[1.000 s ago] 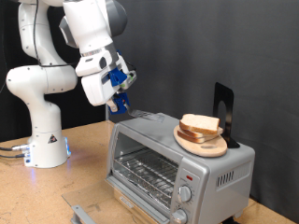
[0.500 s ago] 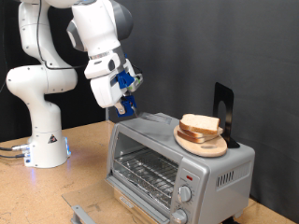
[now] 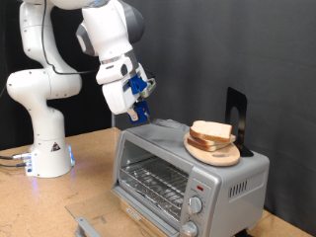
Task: Make a piece of toast with the oven
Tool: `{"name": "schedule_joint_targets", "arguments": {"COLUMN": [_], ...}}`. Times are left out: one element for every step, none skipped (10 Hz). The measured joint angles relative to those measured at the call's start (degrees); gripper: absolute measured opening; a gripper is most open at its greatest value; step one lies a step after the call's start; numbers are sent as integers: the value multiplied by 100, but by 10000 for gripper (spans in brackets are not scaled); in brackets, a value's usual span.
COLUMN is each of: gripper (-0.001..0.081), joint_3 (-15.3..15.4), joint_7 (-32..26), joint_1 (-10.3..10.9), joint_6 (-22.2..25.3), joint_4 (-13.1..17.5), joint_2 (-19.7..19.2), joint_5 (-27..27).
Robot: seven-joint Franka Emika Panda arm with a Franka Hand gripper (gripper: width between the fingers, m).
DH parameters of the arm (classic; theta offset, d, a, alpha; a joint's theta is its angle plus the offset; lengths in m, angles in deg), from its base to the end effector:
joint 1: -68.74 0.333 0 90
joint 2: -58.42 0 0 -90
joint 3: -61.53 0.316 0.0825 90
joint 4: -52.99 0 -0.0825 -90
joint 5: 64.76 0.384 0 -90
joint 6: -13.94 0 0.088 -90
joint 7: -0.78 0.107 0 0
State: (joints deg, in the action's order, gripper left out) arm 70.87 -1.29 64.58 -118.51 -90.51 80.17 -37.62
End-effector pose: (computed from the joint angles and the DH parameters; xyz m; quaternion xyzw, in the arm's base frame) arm 0.4349 0.0496 0.4355 -0.9796 0.0830 -0.0893 0.1596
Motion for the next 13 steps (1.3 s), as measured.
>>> {"name": "schedule_joint_targets", "arguments": {"gripper": [266, 266, 266, 266, 266, 266, 266, 266, 266, 266, 266, 266, 266], "joint_3": [41, 75, 103, 125, 135, 140, 147, 156, 166, 177, 184, 194, 212], "joint_7": [69, 161, 231, 259, 261, 261, 261, 262, 262, 261, 261, 261, 261], "joint_1": [-1, -1, -1, 0, -1, -1, -1, -1, -1, -1, 0, 2, 11], "joint_6": [-80, -147, -202, -247, -267, -273, -274, -274, -279, -291, -294, -294, -294], "joint_4": [0, 6, 24, 47, 72, 94, 111, 117, 124, 134, 150, 162, 163], "joint_2": [-40, -86, -130, -174, -222, -252, -265, -270, -275, -279, -283, -287, -290], "joint_5": [10, 14, 21, 33, 54, 72, 85, 92, 104, 136, 183, 224, 259]}}
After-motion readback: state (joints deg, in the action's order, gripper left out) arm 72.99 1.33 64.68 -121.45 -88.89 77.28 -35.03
